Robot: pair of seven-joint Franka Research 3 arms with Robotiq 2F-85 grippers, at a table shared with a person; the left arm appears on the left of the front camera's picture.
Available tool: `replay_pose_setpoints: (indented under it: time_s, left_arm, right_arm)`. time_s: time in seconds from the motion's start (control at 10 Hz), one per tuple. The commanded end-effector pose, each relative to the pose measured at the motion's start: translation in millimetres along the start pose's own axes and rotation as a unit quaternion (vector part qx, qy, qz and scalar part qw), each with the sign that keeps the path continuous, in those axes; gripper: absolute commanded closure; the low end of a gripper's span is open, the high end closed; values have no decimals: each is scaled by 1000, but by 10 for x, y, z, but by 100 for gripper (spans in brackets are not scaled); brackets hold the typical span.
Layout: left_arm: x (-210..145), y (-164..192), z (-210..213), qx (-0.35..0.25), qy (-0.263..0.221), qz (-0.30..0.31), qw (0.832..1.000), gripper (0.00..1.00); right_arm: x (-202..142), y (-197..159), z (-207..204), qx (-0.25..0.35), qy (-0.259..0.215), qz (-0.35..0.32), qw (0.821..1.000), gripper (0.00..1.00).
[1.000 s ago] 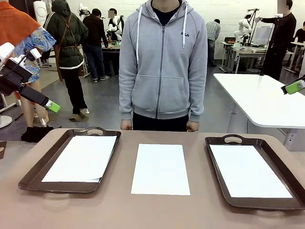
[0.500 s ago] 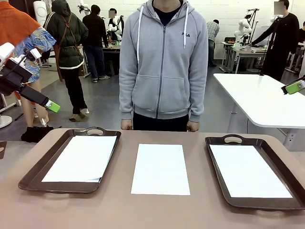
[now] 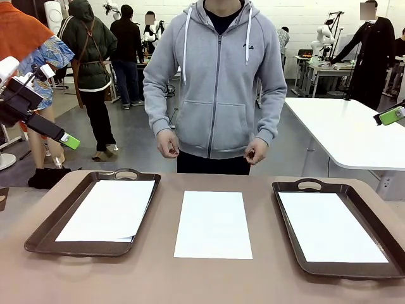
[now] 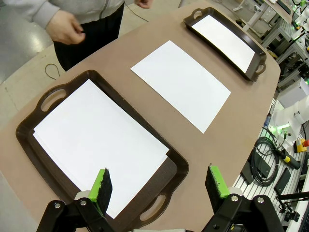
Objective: Sort the A4 documents.
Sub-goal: Receive the A4 Paper.
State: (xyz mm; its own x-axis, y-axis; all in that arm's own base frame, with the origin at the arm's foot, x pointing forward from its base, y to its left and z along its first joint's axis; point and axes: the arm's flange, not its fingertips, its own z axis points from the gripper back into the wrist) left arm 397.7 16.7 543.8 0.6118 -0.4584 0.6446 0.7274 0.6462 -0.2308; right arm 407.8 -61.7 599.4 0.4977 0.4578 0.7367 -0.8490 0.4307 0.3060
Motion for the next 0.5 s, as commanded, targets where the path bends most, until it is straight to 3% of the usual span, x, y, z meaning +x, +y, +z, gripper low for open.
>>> replay_pose_setpoints:
  time_s: [0.0,0.4]
  left_arm:
    - [-9,9,11,-7,-7,-4,1000,0]
    - [-9,9,11,-7,-7,-4,1000,0]
  right_arm:
    - [4,16,7,3,-2,2,1000,0]
    - [4,16,7,3,-2,2,1000,0]
